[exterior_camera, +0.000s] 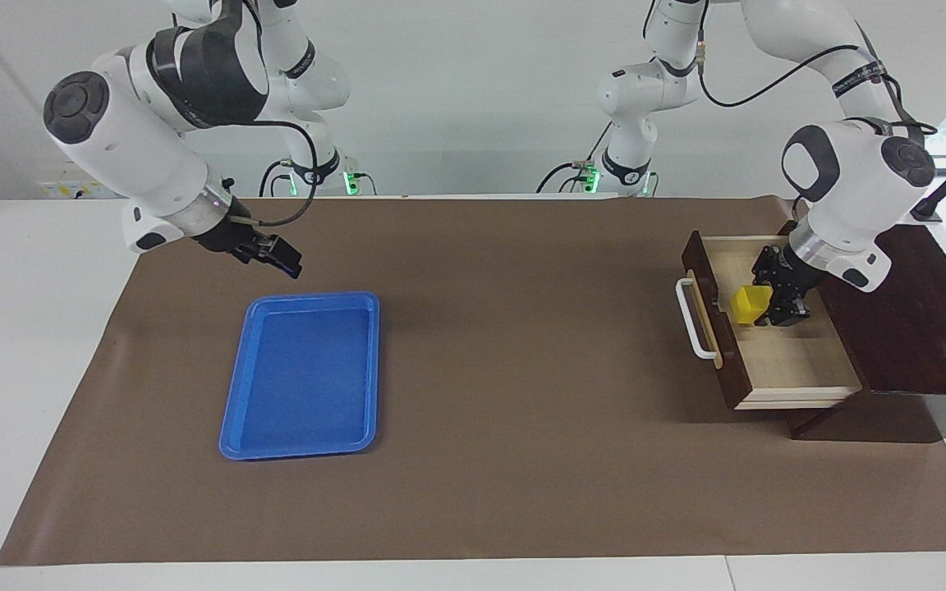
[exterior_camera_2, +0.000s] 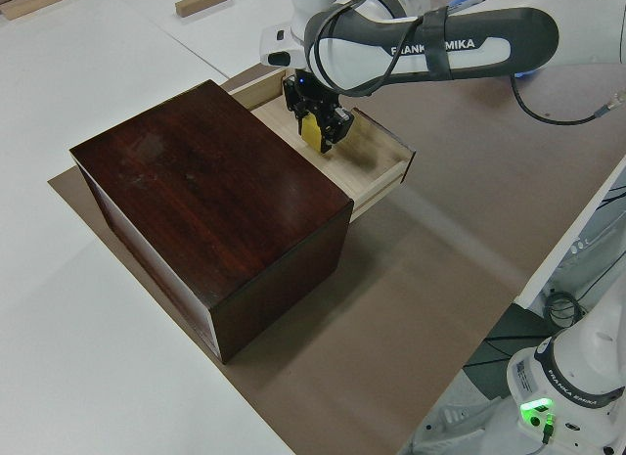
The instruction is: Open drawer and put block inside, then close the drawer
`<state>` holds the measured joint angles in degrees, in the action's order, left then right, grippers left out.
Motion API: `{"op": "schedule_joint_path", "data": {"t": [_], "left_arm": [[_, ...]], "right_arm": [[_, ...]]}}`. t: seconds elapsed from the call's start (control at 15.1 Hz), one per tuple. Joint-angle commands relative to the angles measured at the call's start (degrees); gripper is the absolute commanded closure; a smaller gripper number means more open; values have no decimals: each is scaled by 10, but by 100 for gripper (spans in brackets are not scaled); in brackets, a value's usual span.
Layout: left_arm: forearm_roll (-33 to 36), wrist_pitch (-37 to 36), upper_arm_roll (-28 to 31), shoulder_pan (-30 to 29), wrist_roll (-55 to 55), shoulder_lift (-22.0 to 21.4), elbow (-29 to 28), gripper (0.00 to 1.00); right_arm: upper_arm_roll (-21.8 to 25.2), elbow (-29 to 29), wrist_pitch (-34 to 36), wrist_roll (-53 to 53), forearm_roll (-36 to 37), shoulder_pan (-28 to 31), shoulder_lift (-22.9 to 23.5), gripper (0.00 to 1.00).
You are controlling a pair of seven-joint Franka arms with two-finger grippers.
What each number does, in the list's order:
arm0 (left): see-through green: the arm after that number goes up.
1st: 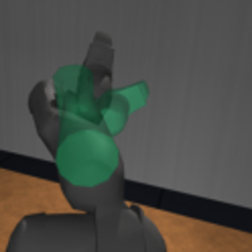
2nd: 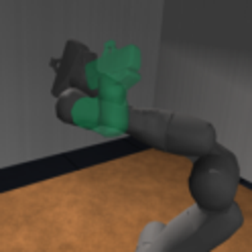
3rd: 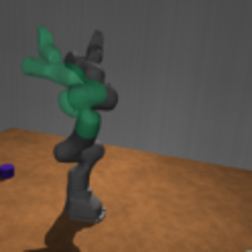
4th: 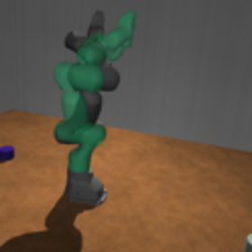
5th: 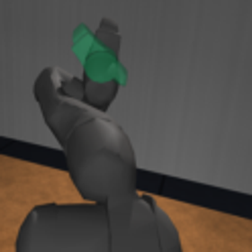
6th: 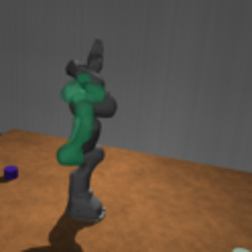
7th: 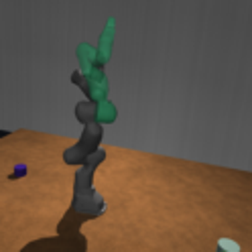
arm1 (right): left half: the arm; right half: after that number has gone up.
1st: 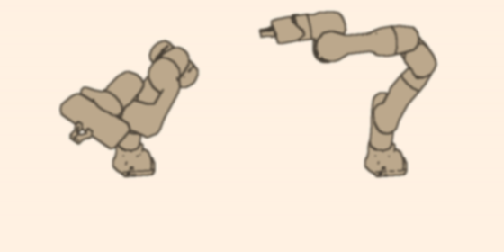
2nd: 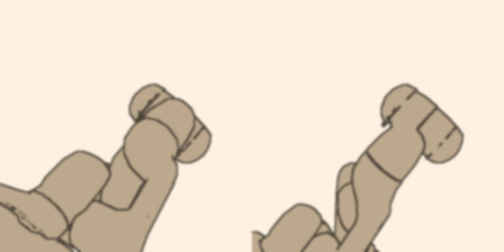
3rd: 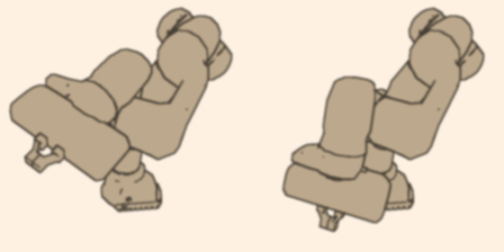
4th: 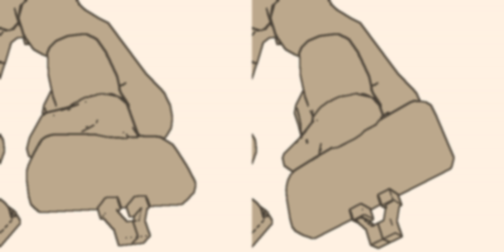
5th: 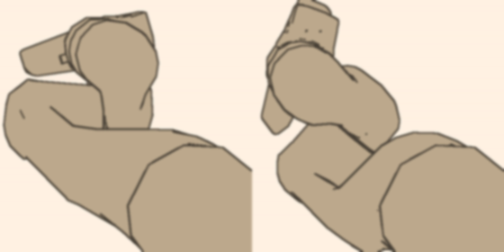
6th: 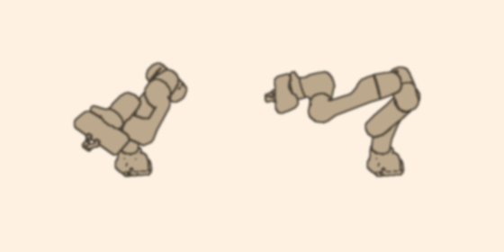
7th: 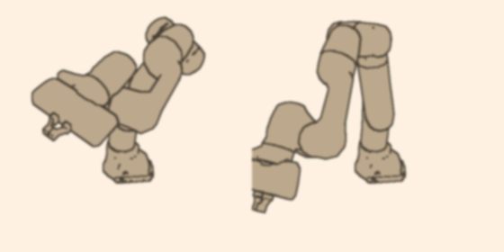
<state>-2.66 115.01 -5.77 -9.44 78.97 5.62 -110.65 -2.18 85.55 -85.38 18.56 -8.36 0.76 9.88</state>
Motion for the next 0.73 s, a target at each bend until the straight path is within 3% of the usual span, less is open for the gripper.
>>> {"op": "schedule_joint_path", "data": {"t": [0.0,0.07,0.27,0.46,0.66], "left_arm": [[-6,14,-3,-8,-3,-30,-32,52],[-5,10,-3,-1,1,-28,-27,1],[-3,-7,-4,12,17,-20,5,0],[-4,-35,-6,30,21,-17,41,0],[7,-32,-7,105,90,-8,54,0]], "right_arm": [[-7,10,3,-132,54,15,-29,0],[-7,11,-1,-182,76,18,-38,0],[-7,11,-7,-271,103,28,-57,0],[-7,15,-23,-295,113,26,-82,0],[-5,41,-17,-291,113,28,-115,0]]}}
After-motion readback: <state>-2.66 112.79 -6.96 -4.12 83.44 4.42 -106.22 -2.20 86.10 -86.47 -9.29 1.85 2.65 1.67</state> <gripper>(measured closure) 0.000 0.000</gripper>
